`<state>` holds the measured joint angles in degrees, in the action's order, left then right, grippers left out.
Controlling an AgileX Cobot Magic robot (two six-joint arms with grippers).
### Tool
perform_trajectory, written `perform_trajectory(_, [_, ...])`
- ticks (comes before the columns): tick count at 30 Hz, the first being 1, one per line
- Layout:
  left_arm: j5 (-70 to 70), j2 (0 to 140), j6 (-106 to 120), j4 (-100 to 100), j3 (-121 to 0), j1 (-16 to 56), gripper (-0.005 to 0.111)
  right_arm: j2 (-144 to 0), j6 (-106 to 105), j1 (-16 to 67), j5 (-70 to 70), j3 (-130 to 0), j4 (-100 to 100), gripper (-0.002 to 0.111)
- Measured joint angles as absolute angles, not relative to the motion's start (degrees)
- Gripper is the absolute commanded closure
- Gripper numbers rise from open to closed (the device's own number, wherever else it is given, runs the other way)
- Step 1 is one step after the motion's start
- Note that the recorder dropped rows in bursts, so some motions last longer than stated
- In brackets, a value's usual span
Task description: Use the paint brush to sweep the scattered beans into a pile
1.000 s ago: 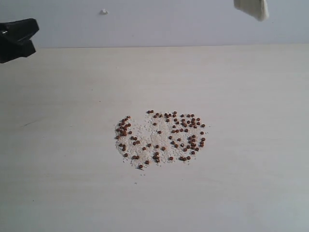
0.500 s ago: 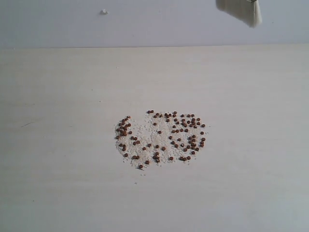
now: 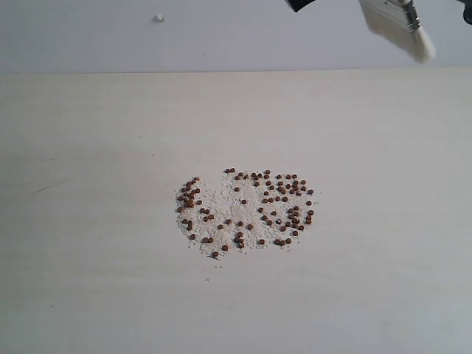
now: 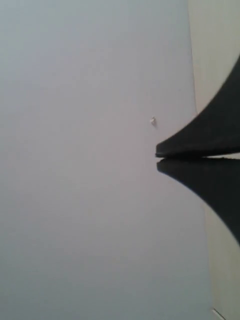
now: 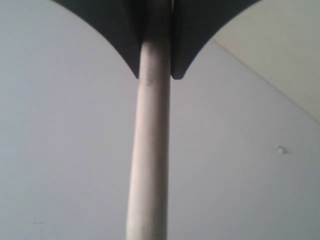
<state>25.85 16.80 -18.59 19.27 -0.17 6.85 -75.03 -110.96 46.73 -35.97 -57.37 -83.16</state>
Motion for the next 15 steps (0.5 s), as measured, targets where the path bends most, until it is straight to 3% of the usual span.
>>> perform_trajectory(15, [2.53, 1.70, -24.94, 18.81, -0.17, 6.38, 0.107, -74.92, -79.16, 54.56, -59.05, -39.48, -57.16, 0.108])
